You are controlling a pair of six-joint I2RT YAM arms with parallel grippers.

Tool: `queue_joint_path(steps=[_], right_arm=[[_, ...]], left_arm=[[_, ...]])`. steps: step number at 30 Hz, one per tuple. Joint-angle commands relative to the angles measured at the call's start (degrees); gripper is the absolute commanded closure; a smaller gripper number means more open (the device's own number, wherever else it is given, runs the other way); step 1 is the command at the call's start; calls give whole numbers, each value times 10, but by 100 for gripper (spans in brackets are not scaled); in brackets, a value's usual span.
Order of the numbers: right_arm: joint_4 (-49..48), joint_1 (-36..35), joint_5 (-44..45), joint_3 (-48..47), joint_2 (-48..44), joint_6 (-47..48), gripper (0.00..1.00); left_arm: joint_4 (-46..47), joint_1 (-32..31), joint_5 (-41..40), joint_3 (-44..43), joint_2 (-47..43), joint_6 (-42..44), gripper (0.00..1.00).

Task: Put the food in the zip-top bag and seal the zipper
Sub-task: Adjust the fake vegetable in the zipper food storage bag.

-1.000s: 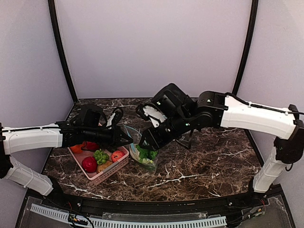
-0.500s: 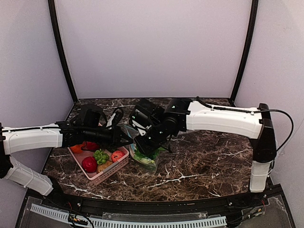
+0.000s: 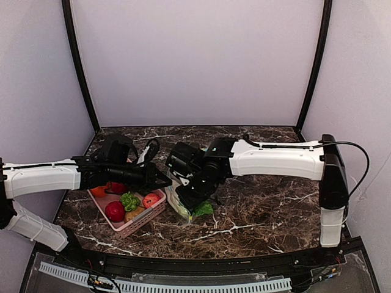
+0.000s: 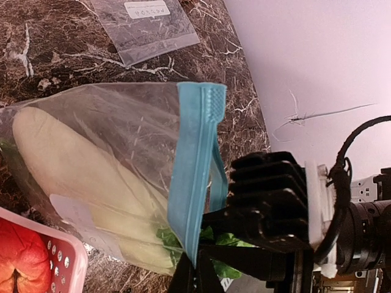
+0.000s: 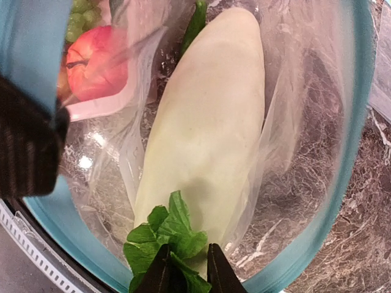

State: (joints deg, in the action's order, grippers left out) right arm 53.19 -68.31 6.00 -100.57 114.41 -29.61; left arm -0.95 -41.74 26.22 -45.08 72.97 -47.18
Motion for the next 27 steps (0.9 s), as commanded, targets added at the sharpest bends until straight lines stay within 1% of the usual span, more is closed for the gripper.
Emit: queue_joint_path(steps=[1,8,10,13,14,15,21,23,27], right_arm=[[0,-1,14,5,24,-11,81],[-51,5,-7,9,26,-19,81],[-65,7,-12,7,19,-22,79],[-67,11,-8,7,-4,-23,73],[-71,14,-6,18,-40,-22,66],[-72,15,-6,24,-54,-21,62],[-72,16,-1,68,-129,-28,47],[-71,23,9,87,-153,-35,44],[-78,39,17,119,-180,-42,41]], left_arm=[[7,1,16,-7,-15,-4,99],[49,1,26,10,-21,-23,99],[52,1,28,13,-20,-24,99],[36,2,22,13,-25,-16,99],[24,1,12,9,-28,-4,99],[18,2,10,7,-29,0,99],[13,2,16,0,-20,10,99],[13,3,19,-3,-18,14,99],[-10,3,23,-10,-17,27,99]])
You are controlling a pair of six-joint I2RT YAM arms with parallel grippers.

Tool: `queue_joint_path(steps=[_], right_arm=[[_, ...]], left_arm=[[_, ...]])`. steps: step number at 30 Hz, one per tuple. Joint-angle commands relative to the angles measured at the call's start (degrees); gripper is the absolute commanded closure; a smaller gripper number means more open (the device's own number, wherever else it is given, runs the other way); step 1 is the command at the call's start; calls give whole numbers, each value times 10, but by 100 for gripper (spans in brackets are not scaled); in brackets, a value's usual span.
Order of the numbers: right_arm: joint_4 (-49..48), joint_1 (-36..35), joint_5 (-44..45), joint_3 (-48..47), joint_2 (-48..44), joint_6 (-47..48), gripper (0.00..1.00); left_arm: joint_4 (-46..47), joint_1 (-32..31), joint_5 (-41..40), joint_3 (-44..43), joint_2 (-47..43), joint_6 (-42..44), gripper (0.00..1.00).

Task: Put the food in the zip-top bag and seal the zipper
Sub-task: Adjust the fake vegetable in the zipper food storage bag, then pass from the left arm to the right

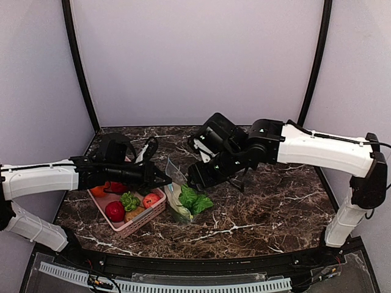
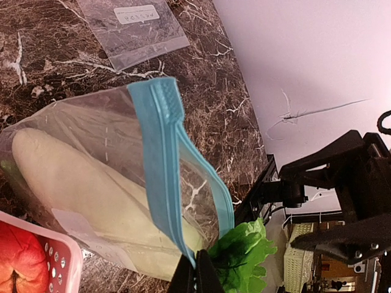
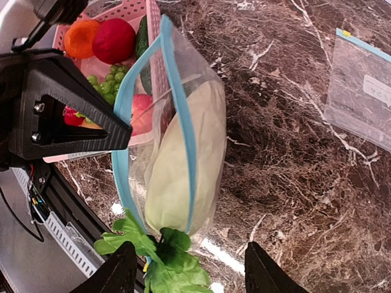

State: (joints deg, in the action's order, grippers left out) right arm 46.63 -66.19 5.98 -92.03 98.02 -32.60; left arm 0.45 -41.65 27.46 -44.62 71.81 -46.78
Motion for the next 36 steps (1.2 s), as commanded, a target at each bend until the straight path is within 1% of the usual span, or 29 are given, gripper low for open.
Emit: queue_joint_path(steps=[1,8,19,26,30,33,36], right_arm=[[-17,22,12,38,-17,-13,41],[-74,28,-29,27,14,-1,41],[-96,33,-43,-20,71,16,49],[-113,35,-49,-22,72,16,47],[-115,40,-47,-23,85,20,60],[-115,45,-44,-23,94,21,67],[-114,46,-40,-24,97,24,77]], left_arm=[[-29,2,10,-16,-6,25,99],[-42,2,17,-21,-5,38,99],[-45,2,24,-27,-1,43,99],[-46,2,27,-35,10,47,99],[-45,2,29,-43,16,51,99],[-47,2,32,-53,22,57,99],[-50,2,37,-62,32,65,99]])
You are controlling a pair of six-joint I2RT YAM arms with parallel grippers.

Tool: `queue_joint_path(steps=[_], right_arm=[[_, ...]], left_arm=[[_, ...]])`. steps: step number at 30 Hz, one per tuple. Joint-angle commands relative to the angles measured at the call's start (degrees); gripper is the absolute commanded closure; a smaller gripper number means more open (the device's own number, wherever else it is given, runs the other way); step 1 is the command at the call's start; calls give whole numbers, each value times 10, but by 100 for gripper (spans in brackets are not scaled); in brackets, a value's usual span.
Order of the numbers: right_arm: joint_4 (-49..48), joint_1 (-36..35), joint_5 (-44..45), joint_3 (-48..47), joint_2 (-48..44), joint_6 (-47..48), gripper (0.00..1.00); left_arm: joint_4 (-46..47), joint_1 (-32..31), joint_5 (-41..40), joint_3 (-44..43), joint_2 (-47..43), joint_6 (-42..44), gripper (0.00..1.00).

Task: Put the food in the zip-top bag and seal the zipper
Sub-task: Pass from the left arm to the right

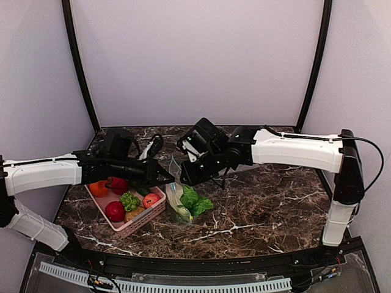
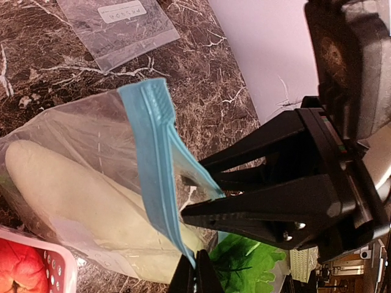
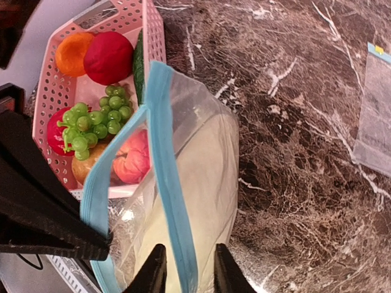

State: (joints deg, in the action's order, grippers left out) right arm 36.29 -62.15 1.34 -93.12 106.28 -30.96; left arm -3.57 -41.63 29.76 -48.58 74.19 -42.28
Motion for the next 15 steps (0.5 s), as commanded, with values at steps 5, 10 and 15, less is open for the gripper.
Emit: queue_joint_path(steps=[5,10,15], right_arm=[[-10,10,4,-12,7,1,100],[26,13,53,-16,-19,-33,100],[32,17,109,14,-57,-90,100]], left_arm=[[-16,1,19,-42,33,41,99],[-36,1,19,-94,71,98,99],[-48,1,7,-150,112,155,72]])
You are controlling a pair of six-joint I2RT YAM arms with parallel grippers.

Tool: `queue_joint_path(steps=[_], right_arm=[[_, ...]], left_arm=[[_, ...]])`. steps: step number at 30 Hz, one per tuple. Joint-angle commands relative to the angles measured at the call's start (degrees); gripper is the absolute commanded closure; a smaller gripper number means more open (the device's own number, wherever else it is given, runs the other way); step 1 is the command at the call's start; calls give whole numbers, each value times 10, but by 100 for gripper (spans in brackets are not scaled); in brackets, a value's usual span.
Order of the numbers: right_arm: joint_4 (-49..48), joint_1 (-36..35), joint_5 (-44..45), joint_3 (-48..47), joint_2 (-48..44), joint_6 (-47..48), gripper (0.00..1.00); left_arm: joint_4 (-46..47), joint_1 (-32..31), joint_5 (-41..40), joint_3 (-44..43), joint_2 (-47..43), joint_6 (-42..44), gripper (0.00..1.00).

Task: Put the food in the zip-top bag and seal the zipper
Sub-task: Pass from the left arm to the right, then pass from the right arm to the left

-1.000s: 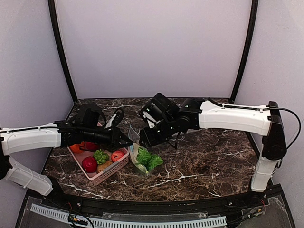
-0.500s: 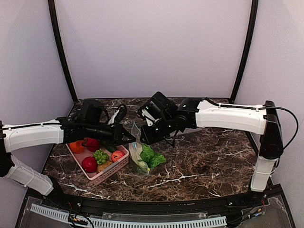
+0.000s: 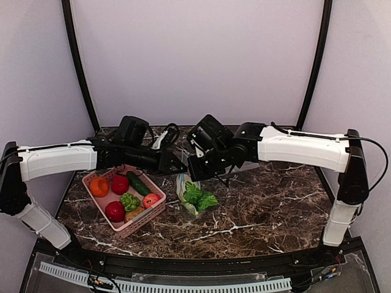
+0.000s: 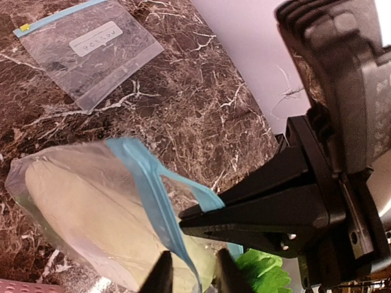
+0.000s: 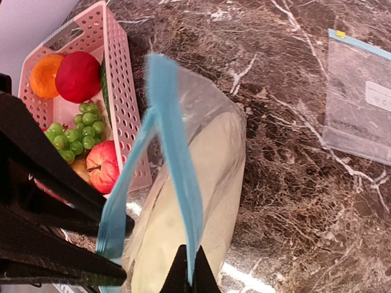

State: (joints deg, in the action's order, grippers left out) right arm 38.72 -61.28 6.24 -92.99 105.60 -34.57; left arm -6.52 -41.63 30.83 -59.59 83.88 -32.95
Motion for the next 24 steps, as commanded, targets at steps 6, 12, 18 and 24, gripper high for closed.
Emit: queue_joint_path(steps=[6,12,18,24], right_arm=[[0,14,102,46,-69,-137,100],[-30,14,132,61,-71,-218,100],[-34,15,166,49,-63,-281,100],[-32,15,172,32,-55,-326,100]], left_arm=[[-17,-1,-71,-34,-5,105,25],[5,-24,-145,65,-96,115,15],[88,-66,-136,186,-172,66,13],[176,-124,-147,245,-200,21,12]])
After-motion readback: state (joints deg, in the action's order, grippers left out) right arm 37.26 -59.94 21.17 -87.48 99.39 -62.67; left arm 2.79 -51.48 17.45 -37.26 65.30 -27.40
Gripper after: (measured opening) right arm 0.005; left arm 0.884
